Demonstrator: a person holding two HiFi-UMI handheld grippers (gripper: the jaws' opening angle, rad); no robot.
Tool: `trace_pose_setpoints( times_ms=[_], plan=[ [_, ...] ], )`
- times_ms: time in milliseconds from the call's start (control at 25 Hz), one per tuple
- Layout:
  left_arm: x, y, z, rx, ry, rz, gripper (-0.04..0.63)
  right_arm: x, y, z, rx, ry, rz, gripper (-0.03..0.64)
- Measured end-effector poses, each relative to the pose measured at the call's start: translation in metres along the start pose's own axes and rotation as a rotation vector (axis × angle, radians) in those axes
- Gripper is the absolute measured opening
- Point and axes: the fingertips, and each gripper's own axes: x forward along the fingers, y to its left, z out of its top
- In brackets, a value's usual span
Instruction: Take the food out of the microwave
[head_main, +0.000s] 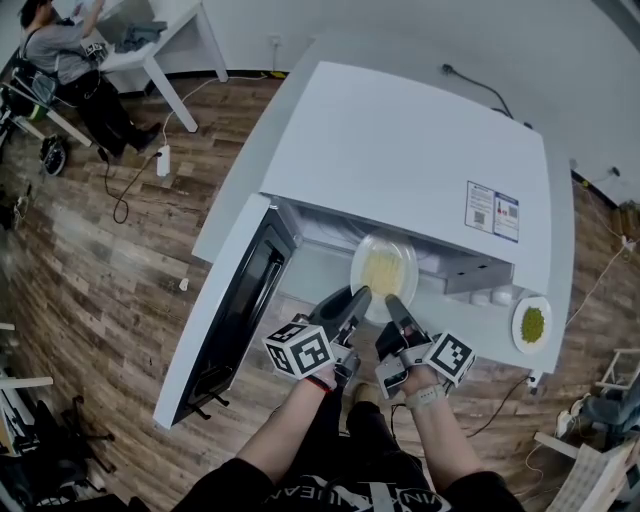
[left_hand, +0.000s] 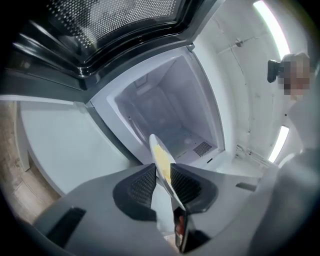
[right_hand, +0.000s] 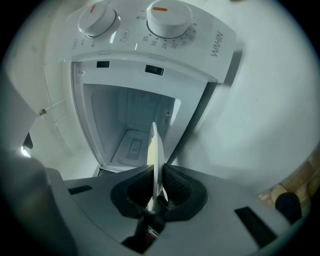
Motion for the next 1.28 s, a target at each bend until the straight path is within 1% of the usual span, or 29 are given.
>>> trace_pose_setpoints(
  times_ms=[440,760,1080,1280],
  plan=[
    [-0.013,-0.019,-0.007,0.019,-0.006,0.018,0.081,-0.02,0.009,-0.005,-0.009,0.035,0.008,0.052],
    [-0.032,-0.035,-0.022,0.024,-0.019,0.049,0.082,-0.042,0.014,-0.018,0.006,0.076,0.017,0.052],
    [-0.046,-0.05,-0.036,0.029,-0.047,0.079,0.082,-0.064,0.014,-0.025,-0.017,0.118,0.012,0.052],
    [-0.056,-0.061,-0.048,0.031,-0.057,0.094,0.081,-0.081,0.015,-0.03,-0.008,0.135,0.012,0.051]
  ],
)
